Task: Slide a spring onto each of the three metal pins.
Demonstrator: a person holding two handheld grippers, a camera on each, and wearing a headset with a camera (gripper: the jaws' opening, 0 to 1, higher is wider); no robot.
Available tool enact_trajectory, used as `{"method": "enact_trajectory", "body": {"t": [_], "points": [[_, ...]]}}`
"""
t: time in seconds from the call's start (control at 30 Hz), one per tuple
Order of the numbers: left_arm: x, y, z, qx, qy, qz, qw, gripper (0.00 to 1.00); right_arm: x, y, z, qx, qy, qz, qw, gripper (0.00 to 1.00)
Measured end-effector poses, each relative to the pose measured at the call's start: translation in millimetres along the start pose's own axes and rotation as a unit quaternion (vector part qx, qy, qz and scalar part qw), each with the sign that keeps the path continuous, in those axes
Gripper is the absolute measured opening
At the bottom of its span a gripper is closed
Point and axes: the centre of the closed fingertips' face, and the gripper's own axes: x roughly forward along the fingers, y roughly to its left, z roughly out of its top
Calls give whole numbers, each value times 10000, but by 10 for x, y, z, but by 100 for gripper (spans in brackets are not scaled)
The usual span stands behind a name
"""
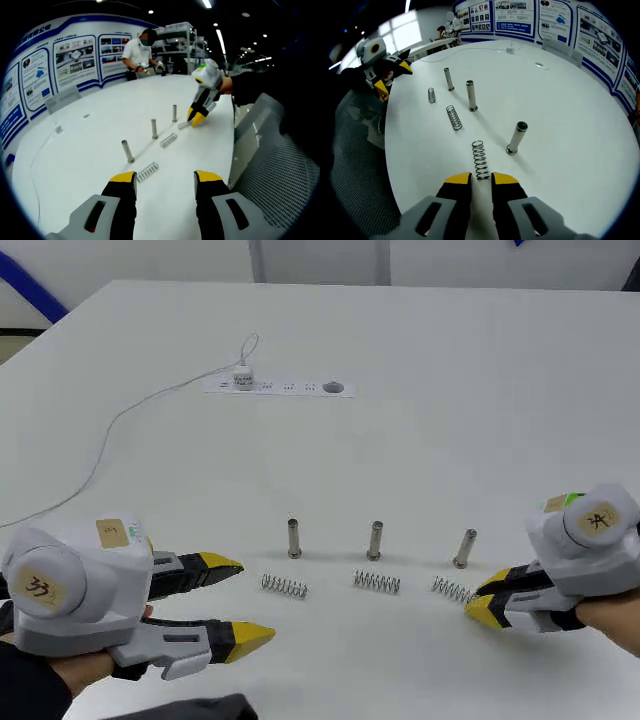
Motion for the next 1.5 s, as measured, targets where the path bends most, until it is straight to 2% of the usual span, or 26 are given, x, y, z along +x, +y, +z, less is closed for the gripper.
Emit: {"method": "enact_trajectory", "body": {"t": [0.1,0.37,0.7,0.97,1.27,1.5], "points": [[-3,8,-4,-15,0,13,10000,47,-27,-15,33,-6,-119,24,9999,16],[-9,11,-1,-22,-13,36,10000,47,-91,-28,55,-157,-117,-40,9998,12],[-8,-7,17,-9,-53,5,10000,47,-271,-3,315,-279,-271,-211,9990,12],[-7,-7,31,-22,-106,-19,9999,47,-317,35,401,-387,-176,-247,9988,11],[-3,-1,24,-24,-93,-22,10000,47,-327,27,393,-330,-126,-231,9991,11],[-1,10,7,-38,-54,-5,10000,47,-486,39,507,-260,-233,-179,9992,11]]}}
